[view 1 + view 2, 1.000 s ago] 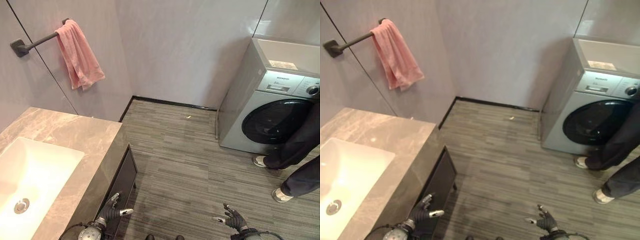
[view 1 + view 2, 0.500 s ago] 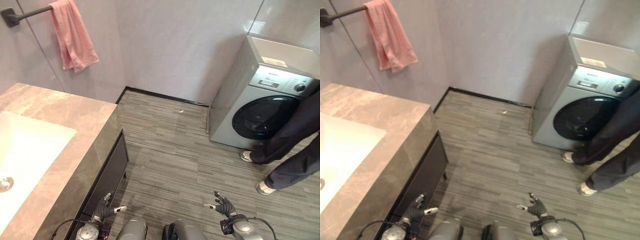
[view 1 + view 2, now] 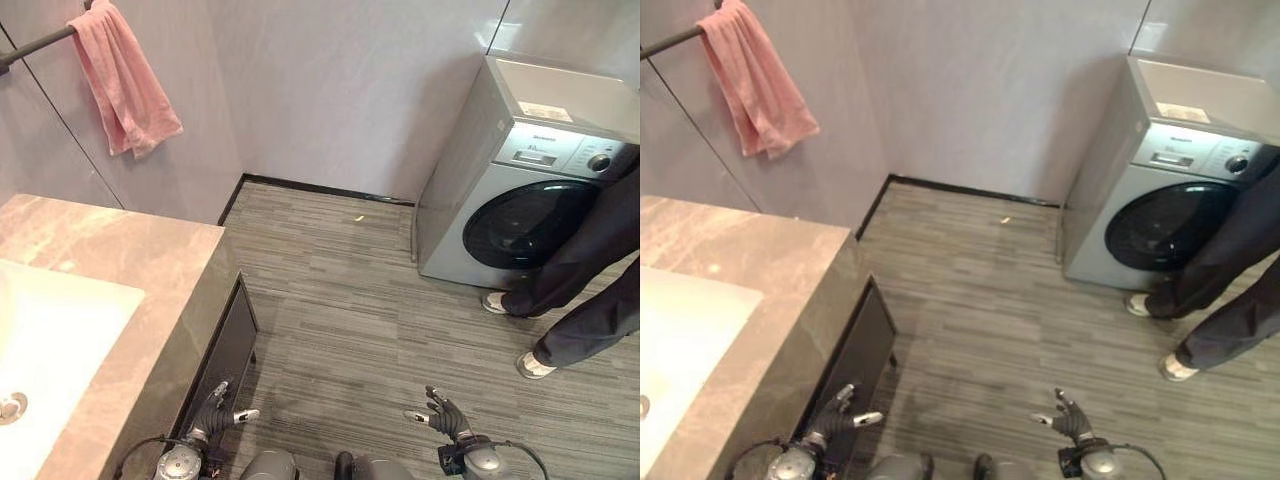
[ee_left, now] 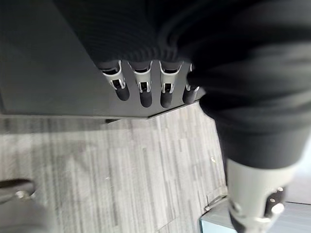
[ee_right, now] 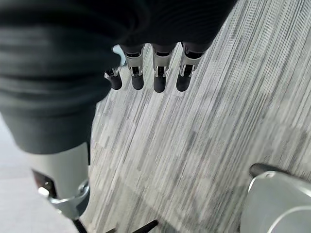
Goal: Put brush and paste in cup on sink, flatten towel.
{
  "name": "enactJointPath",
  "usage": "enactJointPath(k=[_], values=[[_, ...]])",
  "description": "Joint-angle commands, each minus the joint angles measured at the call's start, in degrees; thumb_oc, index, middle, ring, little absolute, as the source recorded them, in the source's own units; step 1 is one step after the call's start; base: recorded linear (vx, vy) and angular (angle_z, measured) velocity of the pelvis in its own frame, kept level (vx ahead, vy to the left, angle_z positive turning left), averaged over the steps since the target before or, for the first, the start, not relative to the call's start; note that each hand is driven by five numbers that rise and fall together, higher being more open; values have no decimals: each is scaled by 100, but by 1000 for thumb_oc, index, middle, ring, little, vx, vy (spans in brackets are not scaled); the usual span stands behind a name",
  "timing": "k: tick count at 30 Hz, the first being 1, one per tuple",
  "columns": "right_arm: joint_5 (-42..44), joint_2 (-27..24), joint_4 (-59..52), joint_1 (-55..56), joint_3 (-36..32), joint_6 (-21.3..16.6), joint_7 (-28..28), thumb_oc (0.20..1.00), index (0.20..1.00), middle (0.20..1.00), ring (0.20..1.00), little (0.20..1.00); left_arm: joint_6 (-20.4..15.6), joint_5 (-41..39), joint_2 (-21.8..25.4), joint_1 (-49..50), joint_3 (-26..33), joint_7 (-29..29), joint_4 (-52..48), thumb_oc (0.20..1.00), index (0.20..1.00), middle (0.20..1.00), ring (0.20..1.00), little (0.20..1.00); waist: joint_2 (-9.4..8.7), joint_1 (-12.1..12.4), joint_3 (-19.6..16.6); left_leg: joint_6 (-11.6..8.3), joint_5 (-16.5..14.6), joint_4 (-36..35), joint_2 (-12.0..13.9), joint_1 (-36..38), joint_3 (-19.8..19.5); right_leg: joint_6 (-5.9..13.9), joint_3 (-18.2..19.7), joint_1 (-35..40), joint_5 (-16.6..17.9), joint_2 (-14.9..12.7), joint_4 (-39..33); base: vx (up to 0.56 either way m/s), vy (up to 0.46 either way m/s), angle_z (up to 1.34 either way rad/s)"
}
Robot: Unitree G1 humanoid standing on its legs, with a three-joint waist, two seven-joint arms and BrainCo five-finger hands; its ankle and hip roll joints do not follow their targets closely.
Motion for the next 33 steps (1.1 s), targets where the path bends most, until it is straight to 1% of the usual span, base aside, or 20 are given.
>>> enactJointPath(k=[1, 2, 3, 5, 11, 12, 15, 16, 17, 18, 20, 23, 24, 25, 26, 27, 28, 30, 31, 33], values=[[144, -258, -368, -34, -45, -229, 16, 1000, 1000, 1000, 1000, 1000, -239, 54, 253, 136, 221, 63, -419, 1000, 1000, 1000, 1000, 1000, -47, -24, 97, 366, -75, -87, -130, 282, 31, 327, 33, 97, 646, 45, -604, 128, -15, -54], [168, -252, -319, -63, -56, -244, 11, 1000, 1000, 1000, 1000, 1000, -247, 57, 250, 132, 236, 68, -359, 1000, 1000, 1000, 1000, 1000, -66, -32, 86, 362, -106, -150, -119, 368, 28, 295, -98, 48, 718, 9, -873, 240, -45, -37], [253, -237, -248, -128, -75, -278, -28, 1000, 1000, 1000, 1000, 1000, -269, 29, 228, 138, 278, 108, -269, 1000, 1000, 1000, 1000, 1000, -93, -80, 113, 332, -169, -260, -41, 612, 20, 327, -271, -205, 972, 19, -1391, 288, -52, -27], [279, -158, -210, -137, -75, -247, -56, 1000, 1000, 1000, 1000, 1000, -263, 6, 131, 103, 367, 183, -103, 1000, 1000, 1000, 1000, 1000, -41, -198, 102, 238, -205, -384, 75, 1010, -151, 445, -377, -426, 1233, -16, -1658, 347, -31, 5], [274, -230, -305, -85, -88, -270, -35, 1000, 1000, 1000, 1000, 1000, -271, -50, 96, -81, 278, 184, 99, 1000, 1000, 1000, 1000, 1000, -13, -332, -64, 66, -99, -394, 257, 1076, -465, 227, -387, -210, 1017, 219, -1676, 256, -90, 55], [219, -283, -315, -21, -82, -275, -17, 1000, 1000, 1000, 1000, 1000, -281, -72, 84, -87, 275, 187, 197, 1000, 1000, 1000, 1000, 1000, 9, -389, -170, -58, 42, -529, 453, 1231, -582, 129, -474, -143, 844, 290, -1616, 280, -137, 41], [204, -399, -375, 137, -187, -312, -34, 1000, 1000, 1000, 1000, 1000, -304, -196, 94, -131, 291, 184, 276, 1000, 1000, 1000, 1000, 1000, 24, -436, -172, -257, 700, -52, 651, 1030, -701, -37, -572, 102, 656, 397, -1679, 295, -167, 25], [189, -429, -406, 187, -222, -312, -41, 1000, 1000, 1000, 1000, 1000, -302, -182, 109, -119, 287, 184, 303, 1000, 1000, 1000, 1000, 1000, 23, -427, -169, -327, 1076, 106, 700, 936, -726, -91, -602, 245, 624, 459, -1821, 154, -93, 42], [189, -429, -409, 191, -224, -311, -41, 1000, 1000, 1000, 1000, 1000, -302, -182, 109, -119, 285, 185, 304, 1000, 1000, 1000, 1000, 1000, 24, -433, -169, -331, 1081, 104, 701, 936, -736, -93, -609, 255, 632, 459, -1837, 161, -154, 27], [233, -508, -475, 225, -303, -327, -87, 1000, 1000, 1000, 1000, 1000, -285, -314, 153, -178, 285, 231, 268, 1000, 1000, 1000, 1000, 1000, -85, -387, -55, -341, 1508, 745, 633, 395, -708, -186, -597, 461, 625, 452, -2011, 140, -149, 15], [160, -578, -484, 241, -318, -316, -104, 1000, 1000, 1000, 1000, 1000, -323, -348, 187, -240, 266, 225, 248, 1000, 1000, 1000, 1000, 1000, -212, -290, 71, -300, 1267, 615, 471, -91, -468, -169, -635, 749, 594, 334, -2259, 196, -133, 17], [126, -666, -514, 266, -420, -338, -125, 1000, 1000, 1000, 1000, 1000, -368, -349, 248, -275, 267, 222, 281, 1000, 1000, 1000, 1000, 1000, -317, -158, 170, -304, 989, 65, 421, -1099, 305, -131, -749, 1174, 475, 258, -2493, 199, -35, 39], [125, -664, -516, 270, -421, -337, -125, 1000, 1000, 1000, 1000, 1000, -370, -348, 249, -274, 265, 223, 283, 1000, 1000, 1000, 1000, 1000, -328, -139, 178, -299, 972, 60, 420, -1072, 327, -126, -729, 1194, 462, 251, -2496, 281, 18, 40], [65, -653, -561, 282, -381, -350, -129, 1000, 1000, 1000, 1000, 1000, -386, -327, 299, -242, 297, 216, 259, 1000, 1000, 1000, 1000, 1000, -325, -7, 163, -370, 1213, -411, 399, -1263, 386, -103, -661, 1402, 371, 353, -2555, 190, 17, -3], [64, -651, -562, 285, -380, -350, -129, 1000, 1000, 1000, 1000, 1000, -385, -326, 301, -238, 297, 217, 257, 1000, 1000, 1000, 1000, 1000, -339, 0, 171, -369, 1227, -447, 390, -1231, 399, -101, -652, 1416, 368, 340, -2558, 303, 44, -38], [27, -646, -567, 289, -360, -358, -110, 1000, 1000, 1000, 1000, 1000, -399, -284, 317, -222, 330, 239, 273, 1000, 1000, 1000, 1000, 1000, -285, 47, 127, -451, 1599, -848, 460, -1347, 439, -88, -620, 1573, 312, 456, -2619, 358, 99, -47], [-27, -653, -683, 335, -343, -364, -62, 1000, 1000, 1000, 1000, 1000, -417, -246, 357, -153, 395, 218, 256, 1000, 1000, 1000, 1000, 1000, -264, 128, 106, -517, 2035, -1434, 590, -1370, 702, -83, -532, 1896, 226, 547, -2721, 474, 145, -24], [-39, -635, -780, 362, -354, -351, -29, 1000, 1000, 1000, 1000, 1000, -405, -208, 375, -97, 451, 213, 218, 1000, 1000, 1000, 1000, 1000, -255, 180, 34, -516, 2215, -1639, 709, -1363, 1083, -56, -516, 2099, 94, 586, -2712, 411, 153, -11], [-49, -595, -859, 386, -373, -337, 6, 1000, 1000, 1000, 1000, 1000, -396, -197, 397, -27, 488, 200, 162, 1000, 1000, 1000, 1000, 1000, -306, 210, -62, -427, 2057, -1643, 724, -1235, 1071, 37, -490, 2172, -12, 530, -2647, 347, 141, -26], [-86, -499, -881, 457, -382, -330, 25, 1000, 1000, 1000, 1000, 1000, -394, -174, 427, -30, 493, 197, 150, 1000, 1000, 1000, 1000, 1000, -405, 172, -141, -340, 2011, -1527, 636, -1205, 968, 104, -530, 2213, -64, 367, -2557, 293, 152, -34]])
